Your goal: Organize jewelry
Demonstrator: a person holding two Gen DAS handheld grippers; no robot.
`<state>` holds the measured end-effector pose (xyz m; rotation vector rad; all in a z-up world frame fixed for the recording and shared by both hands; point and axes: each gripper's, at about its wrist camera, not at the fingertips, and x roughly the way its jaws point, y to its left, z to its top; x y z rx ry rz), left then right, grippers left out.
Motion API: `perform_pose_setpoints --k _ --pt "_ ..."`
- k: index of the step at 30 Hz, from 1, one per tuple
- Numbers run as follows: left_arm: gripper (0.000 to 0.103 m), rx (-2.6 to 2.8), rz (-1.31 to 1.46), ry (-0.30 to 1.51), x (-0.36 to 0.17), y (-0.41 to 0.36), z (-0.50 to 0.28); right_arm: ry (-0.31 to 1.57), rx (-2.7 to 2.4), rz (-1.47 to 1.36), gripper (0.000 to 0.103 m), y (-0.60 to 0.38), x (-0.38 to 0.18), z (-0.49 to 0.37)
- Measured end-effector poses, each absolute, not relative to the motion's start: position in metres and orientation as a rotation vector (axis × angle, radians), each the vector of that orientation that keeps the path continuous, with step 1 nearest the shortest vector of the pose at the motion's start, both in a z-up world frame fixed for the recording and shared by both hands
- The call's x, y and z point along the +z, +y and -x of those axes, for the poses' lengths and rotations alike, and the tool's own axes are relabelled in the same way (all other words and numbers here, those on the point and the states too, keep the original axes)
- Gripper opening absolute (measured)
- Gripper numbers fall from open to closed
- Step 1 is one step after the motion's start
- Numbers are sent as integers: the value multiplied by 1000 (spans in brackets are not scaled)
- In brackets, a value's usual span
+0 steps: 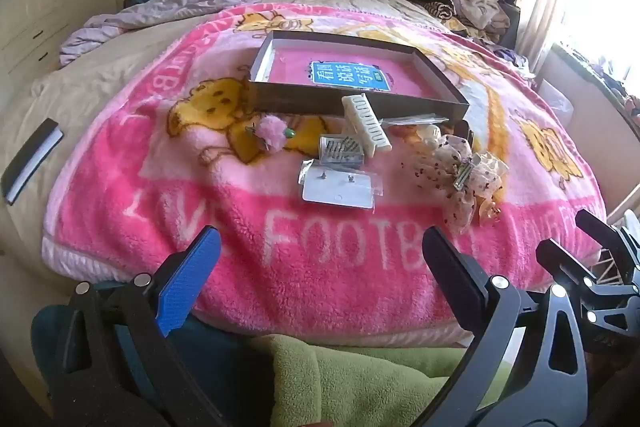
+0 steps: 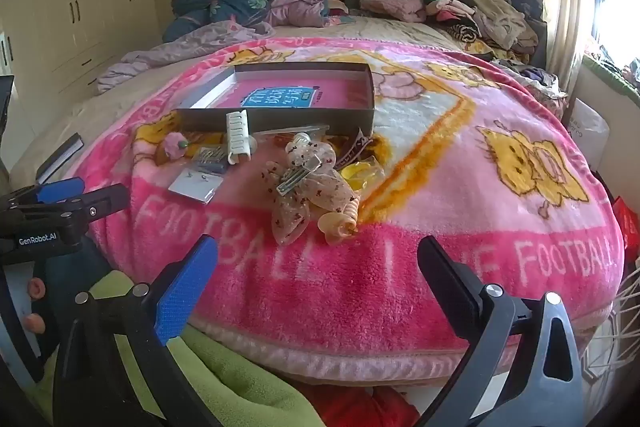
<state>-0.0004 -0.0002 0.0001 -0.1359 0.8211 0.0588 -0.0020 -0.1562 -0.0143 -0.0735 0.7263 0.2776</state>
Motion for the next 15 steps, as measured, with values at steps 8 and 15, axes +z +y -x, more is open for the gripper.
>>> perform_pose_setpoints --k 8,15 --pt "93 63 133 822 0 -1 0 722 279 78 97 -155 -14 3" --pt "93 61 136 819 5 3 -1 727 283 60 97 -158 -14 2"
